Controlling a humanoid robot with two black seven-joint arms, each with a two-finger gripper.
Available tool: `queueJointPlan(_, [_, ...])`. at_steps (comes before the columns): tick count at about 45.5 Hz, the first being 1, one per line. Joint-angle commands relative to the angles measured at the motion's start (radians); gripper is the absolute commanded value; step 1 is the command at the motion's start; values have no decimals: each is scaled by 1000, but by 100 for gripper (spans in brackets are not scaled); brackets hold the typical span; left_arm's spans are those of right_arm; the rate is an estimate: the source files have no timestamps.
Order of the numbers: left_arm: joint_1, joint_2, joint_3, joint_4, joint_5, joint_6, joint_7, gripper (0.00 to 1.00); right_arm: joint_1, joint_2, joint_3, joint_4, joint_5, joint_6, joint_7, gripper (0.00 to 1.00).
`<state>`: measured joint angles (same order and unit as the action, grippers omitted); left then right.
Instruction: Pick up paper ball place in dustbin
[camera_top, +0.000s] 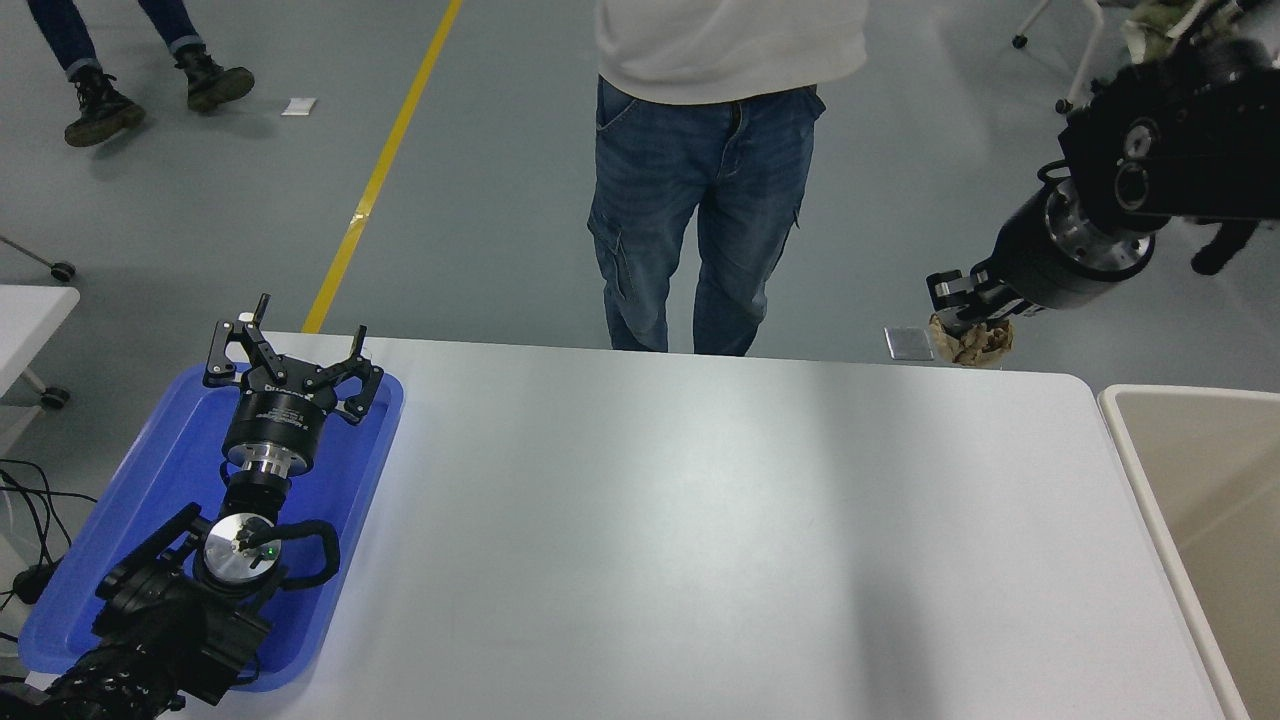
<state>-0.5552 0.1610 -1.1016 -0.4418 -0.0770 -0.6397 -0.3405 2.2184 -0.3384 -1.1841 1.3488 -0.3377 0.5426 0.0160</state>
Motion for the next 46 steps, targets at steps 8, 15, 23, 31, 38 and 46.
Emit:
queueJointPlan(8, [0, 0, 0, 0, 0, 0, 0, 100, 61, -25, -71, 15, -7, 43, -10, 0])
queueJointPlan(15, [0, 0, 0, 0, 0, 0, 0, 100, 55, -91, -130, -8, -52, 68, -8, 0])
queueJointPlan(23, [0, 0, 0, 0, -1, 0, 0, 100, -17, -279, -152, -108, -280, 88, -1, 0])
queueJointPlan(31, [1, 3, 0, 0, -1, 0, 0, 100, -117, -448, -132, -259, -432, 125, 13, 0])
queueJointPlan(38, [3, 3, -1, 0, -1, 0, 0, 100, -262, -508, -121, -410, -460, 125, 96, 0])
queueJointPlan(46, [3, 5, -1, 0, -1, 0, 0, 100, -443, -534, -66, -591, -460, 117, 177, 0])
